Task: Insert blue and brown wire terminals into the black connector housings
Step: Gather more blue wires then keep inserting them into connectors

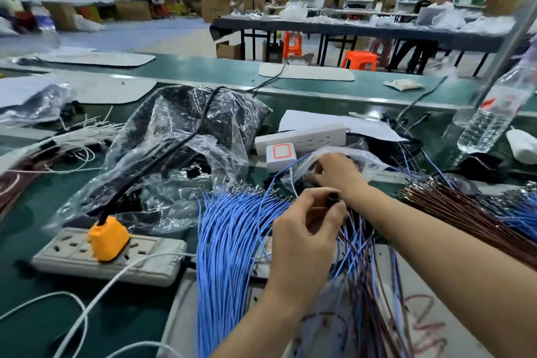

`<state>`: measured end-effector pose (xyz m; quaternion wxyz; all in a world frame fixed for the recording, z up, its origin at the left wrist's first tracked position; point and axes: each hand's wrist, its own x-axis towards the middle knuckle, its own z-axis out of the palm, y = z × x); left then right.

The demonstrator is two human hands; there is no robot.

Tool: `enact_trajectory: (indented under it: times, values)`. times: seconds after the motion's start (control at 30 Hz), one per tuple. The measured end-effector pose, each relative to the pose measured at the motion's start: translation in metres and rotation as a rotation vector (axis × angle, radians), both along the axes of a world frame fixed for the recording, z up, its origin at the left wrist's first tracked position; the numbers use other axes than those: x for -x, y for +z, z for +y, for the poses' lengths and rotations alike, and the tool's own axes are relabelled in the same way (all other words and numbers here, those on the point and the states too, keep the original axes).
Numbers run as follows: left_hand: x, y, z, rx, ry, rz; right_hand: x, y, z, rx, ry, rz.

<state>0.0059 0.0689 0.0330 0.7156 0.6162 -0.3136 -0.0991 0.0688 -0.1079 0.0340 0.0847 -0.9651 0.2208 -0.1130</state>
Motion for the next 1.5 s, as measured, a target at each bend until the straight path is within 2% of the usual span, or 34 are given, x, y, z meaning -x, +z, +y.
enact_trajectory:
  times: [0.2,0.3,0.43,0.53,0.83,1.2,1.33,1.5]
  values:
    - [0.004,0.001,0.001,0.006,-0.07,-0.056,0.007,0.003,0.007,0.038,0.03,0.02]
    - [0.004,0.001,0.001,0.013,-0.071,-0.072,0.02,0.01,0.012,-0.028,0.11,-0.117]
    - [0.002,0.002,0.001,0.012,-0.075,-0.111,0.068,0.03,0.021,-0.368,0.131,-0.466]
    - [0.004,0.001,0.0,0.007,-0.091,-0.164,0.118,0.039,0.029,-0.634,0.127,-0.63]
    - [0.014,0.005,-0.002,0.055,-0.175,-0.207,0.19,0.027,0.07,-0.914,0.218,-0.918]
    - [0.016,0.001,-0.001,-0.045,-0.29,-0.22,0.203,0.023,0.07,-0.885,0.189,-0.933]
    - [0.013,0.001,-0.003,-0.113,-0.254,-0.326,0.205,0.024,0.072,-0.865,0.158,-0.951]
    - [0.014,0.003,-0.002,-0.211,-0.237,-0.412,0.203,0.015,0.071,-0.76,0.108,-0.851]
